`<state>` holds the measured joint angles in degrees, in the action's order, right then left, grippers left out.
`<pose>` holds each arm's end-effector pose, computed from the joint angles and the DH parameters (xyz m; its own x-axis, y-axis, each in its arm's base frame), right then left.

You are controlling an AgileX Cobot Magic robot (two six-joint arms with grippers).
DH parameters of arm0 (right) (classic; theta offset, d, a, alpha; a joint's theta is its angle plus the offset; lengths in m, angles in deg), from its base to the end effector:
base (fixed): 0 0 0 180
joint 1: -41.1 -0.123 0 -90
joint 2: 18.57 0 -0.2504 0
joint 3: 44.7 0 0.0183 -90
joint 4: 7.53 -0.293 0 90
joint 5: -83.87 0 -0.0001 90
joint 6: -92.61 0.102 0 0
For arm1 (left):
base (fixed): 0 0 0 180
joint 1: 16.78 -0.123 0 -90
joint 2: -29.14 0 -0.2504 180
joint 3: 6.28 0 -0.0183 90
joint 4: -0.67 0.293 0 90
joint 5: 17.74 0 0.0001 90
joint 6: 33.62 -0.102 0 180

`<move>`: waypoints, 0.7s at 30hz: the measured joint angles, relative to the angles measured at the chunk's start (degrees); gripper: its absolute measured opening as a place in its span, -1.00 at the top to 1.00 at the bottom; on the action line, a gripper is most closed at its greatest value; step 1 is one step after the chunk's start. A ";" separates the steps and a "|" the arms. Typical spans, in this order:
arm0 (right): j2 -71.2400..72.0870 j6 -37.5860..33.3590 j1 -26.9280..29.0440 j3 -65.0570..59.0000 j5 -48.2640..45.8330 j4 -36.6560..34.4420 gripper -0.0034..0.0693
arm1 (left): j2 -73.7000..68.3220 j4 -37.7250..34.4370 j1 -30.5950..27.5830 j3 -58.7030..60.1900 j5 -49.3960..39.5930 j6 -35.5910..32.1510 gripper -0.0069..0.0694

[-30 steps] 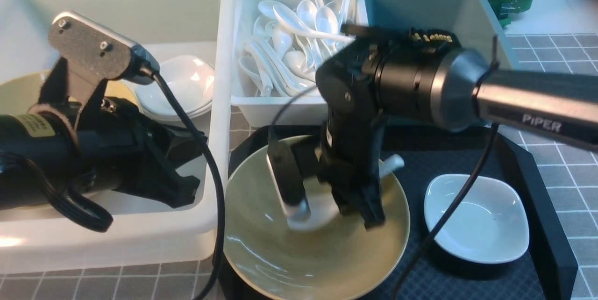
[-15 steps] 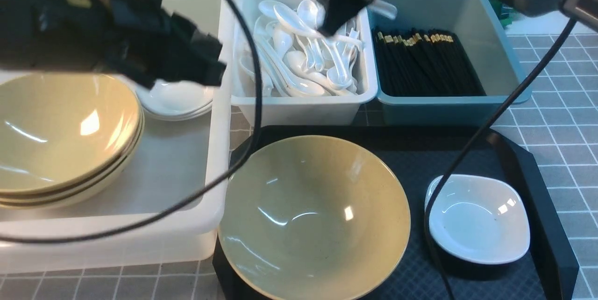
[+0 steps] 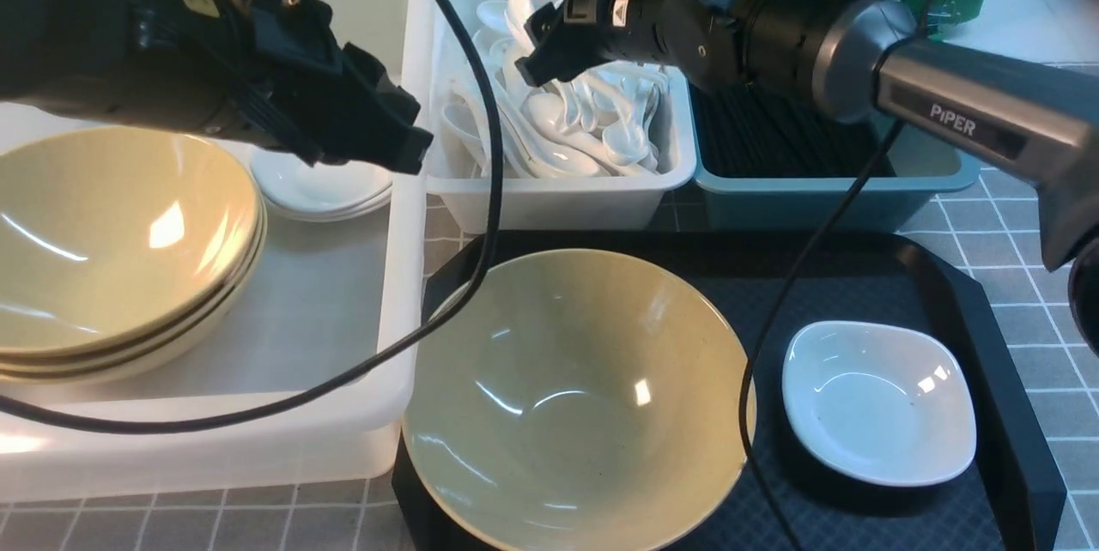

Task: On grey table put chopsticks spoon bowls plates into blue grey white boxes.
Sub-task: 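Place the white spoon into the bin of spoons with the right gripper, then grasp the large bowl on the tray by its rim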

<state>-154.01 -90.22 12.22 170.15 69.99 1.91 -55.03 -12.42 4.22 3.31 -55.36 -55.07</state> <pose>0.4946 0.2682 0.2208 -0.2585 -0.3798 -0.8882 -0.5162 0.8315 -0.2053 0.3168 -0.1367 0.3053 -0.5105 0.3986 -0.7619 0.5607 0.8261 0.0565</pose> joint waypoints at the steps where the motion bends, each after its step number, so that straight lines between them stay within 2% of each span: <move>1: 0.42 0.23 0.00 0.96 -2.77 0.00 -0.73 | -0.04 0.73 0.00 -0.06 -0.48 0.04 0.85; 3: 2.31 0.23 0.00 3.84 -9.88 0.00 -0.85 | -0.38 1.44 0.00 -0.07 -1.05 0.04 0.85; 5: 4.16 -0.26 0.00 6.21 -16.49 0.00 -0.87 | -0.91 1.50 0.00 -0.54 -1.85 0.04 0.85; 7: 7.23 -3.09 0.00 9.45 -26.30 0.00 -0.83 | -2.87 1.62 0.00 -3.04 -4.81 -0.01 0.85; 10: 10.41 -5.10 0.00 11.84 -35.65 0.00 -0.70 | -5.94 1.62 0.00 -7.66 -10.64 -0.37 0.85; 13: 14.05 -7.47 0.00 12.75 -46.03 -0.22 -0.45 | -11.04 1.37 0.00 -15.13 -18.19 -0.55 0.85; 14: 15.88 -9.17 0.00 12.90 -52.06 -0.58 -0.29 | -14.15 1.19 0.10 -18.74 -22.35 -0.81 0.85; 15: 16.27 -9.37 0.00 12.90 -52.68 -0.57 -0.27 | -15.07 1.19 0.14 -20.50 -23.35 -0.92 0.85; 19: 21.86 -10.86 0.00 7.85 -57.44 -1.18 0.21 | -23.89 1.15 2.45 -29.82 -29.66 -5.36 0.77; 21: 24.48 -10.99 -0.06 4.56 -57.68 -1.85 0.34 | -25.63 1.15 3.64 -30.66 -29.80 -6.75 0.71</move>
<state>-129.53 -101.21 12.15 174.71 12.31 0.07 -80.65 -11.27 7.87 -27.35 -85.16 -61.82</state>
